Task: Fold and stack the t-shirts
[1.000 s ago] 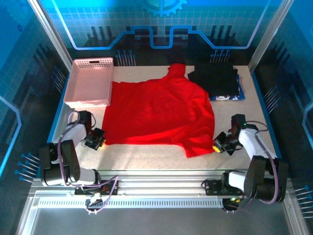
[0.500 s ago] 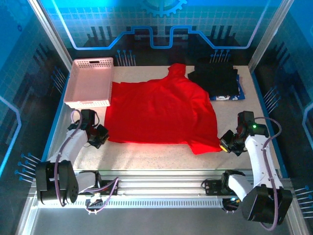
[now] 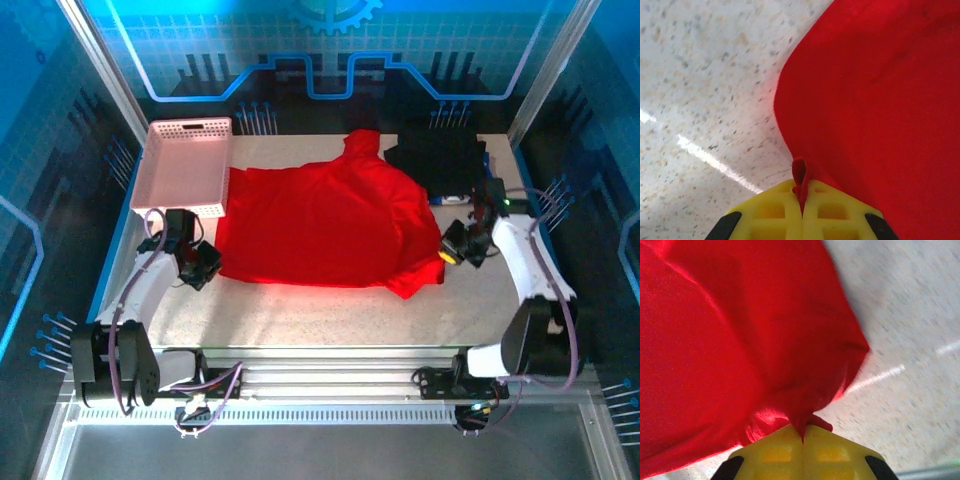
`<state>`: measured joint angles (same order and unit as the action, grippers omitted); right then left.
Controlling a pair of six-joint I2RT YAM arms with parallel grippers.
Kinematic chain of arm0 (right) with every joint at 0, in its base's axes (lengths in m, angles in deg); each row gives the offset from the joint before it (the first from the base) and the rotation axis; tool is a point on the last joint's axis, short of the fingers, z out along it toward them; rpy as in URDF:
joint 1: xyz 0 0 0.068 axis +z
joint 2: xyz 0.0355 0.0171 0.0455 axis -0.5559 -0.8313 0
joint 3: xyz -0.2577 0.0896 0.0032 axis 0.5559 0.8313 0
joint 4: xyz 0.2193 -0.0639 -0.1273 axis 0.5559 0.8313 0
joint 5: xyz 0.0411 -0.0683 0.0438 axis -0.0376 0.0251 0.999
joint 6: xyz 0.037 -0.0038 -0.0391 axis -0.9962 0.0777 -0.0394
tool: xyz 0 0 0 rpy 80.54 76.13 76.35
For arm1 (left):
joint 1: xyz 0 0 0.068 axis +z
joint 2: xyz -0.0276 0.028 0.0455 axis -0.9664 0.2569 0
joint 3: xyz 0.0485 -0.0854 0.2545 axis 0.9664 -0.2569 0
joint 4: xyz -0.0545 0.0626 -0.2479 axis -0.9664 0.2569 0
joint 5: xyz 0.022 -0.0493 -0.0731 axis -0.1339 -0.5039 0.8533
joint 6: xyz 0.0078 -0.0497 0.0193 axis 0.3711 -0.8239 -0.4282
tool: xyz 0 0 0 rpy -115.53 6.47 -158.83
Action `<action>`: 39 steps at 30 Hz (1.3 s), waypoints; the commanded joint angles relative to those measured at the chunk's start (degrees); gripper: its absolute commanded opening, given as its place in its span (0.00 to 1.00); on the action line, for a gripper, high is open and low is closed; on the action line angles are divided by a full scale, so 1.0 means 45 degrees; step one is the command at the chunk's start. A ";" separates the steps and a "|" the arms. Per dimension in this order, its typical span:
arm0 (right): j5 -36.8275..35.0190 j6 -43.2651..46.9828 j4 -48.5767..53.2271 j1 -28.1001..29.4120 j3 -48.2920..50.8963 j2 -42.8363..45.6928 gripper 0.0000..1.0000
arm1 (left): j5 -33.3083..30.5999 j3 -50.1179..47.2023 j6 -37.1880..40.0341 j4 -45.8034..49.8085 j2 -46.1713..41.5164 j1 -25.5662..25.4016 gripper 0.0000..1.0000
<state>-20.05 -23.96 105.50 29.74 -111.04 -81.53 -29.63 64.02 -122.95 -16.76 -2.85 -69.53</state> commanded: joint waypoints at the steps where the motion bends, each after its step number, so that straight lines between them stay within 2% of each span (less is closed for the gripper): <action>1: 0.0031 0.0941 -0.0392 0.0356 -0.1719 -0.1598 0.00 | -0.0596 0.1035 0.0631 -0.0274 0.0941 -0.0230 0.00; 8: -0.0673 0.2021 0.0217 0.0921 -0.5383 -0.5162 0.00 | -0.1121 0.3368 0.1773 -0.0454 0.3764 -0.0741 0.00; 16: -0.0973 0.2330 0.0357 0.1014 -0.7111 -0.7042 0.00 | -0.1500 0.4993 0.2288 -0.0296 0.5458 -0.0909 0.00; 23: -0.0804 0.2398 0.0399 0.0942 -0.7932 -0.7614 0.00 | -0.2193 0.4716 0.2006 -0.0398 0.5136 -0.0832 0.00; 34: -0.0033 0.2398 0.0167 0.0720 -0.8387 -0.7365 0.00 | -0.2452 0.3717 0.1627 -0.0581 0.4398 -0.0116 0.00; 39: 0.0193 0.2399 0.0321 0.0740 -0.9174 -0.8035 0.00 | -0.2397 0.3414 0.1456 -0.0736 0.4557 0.0087 0.00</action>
<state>-20.79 -13.86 106.11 33.59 -149.62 -115.65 -38.74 80.35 -115.41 -19.75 18.20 -69.83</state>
